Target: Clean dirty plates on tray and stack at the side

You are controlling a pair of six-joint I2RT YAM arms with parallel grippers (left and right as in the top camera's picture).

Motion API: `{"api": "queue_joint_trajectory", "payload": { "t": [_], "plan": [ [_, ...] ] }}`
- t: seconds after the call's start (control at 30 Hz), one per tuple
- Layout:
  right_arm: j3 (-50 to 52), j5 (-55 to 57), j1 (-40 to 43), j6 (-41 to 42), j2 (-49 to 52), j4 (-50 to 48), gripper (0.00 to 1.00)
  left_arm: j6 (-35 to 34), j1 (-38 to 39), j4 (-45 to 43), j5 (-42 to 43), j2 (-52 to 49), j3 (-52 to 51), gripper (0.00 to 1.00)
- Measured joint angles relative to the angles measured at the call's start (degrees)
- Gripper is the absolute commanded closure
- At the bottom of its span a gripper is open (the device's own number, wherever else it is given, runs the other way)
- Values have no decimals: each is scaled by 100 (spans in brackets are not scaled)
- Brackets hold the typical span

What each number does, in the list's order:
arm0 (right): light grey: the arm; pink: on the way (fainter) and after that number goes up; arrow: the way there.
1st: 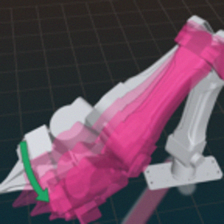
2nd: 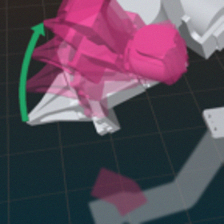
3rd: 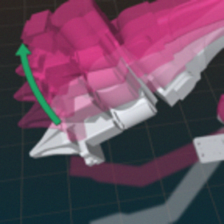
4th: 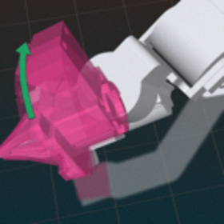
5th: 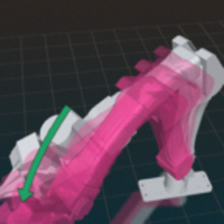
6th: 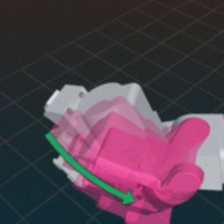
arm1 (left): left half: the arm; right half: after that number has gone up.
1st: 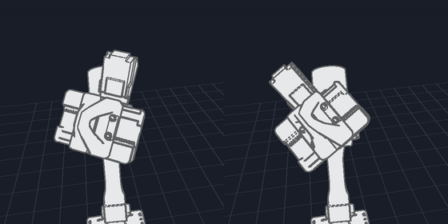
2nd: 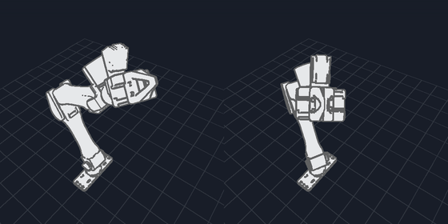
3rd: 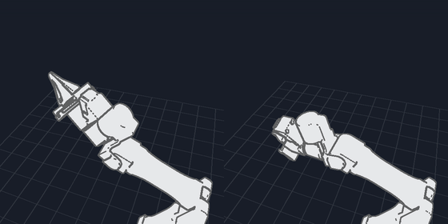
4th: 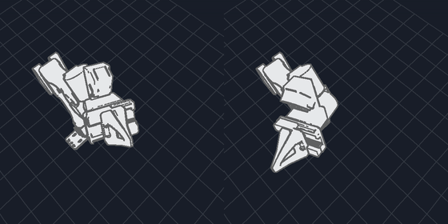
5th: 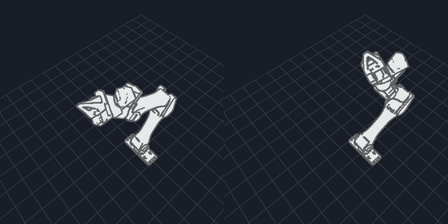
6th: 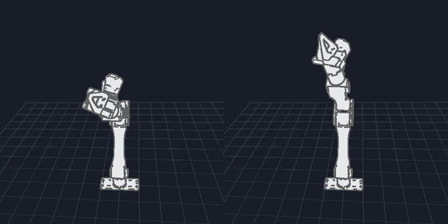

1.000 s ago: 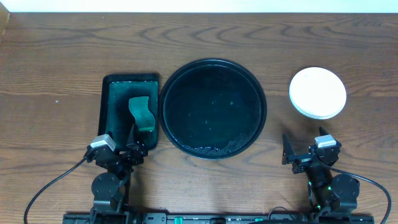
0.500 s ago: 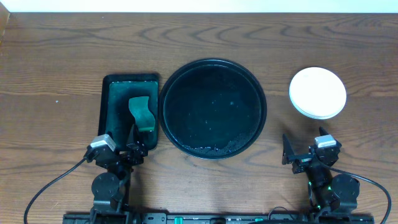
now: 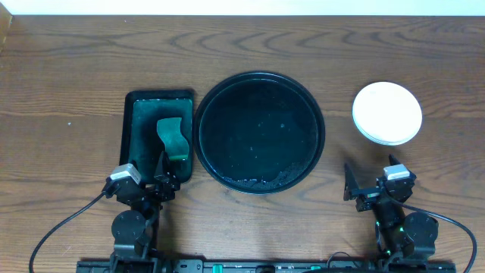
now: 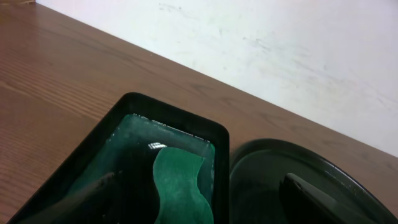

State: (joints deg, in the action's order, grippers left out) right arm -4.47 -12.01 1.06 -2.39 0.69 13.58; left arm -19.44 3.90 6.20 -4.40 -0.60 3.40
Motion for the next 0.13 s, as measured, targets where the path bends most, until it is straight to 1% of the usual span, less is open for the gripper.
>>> {"api": "queue_joint_trajectory", "payload": {
  "t": [0.13],
  "plan": [
    [0, -2, 0, 0, 0, 0, 1, 0, 0, 0, 0, 0, 0, 18]
  ]
}}
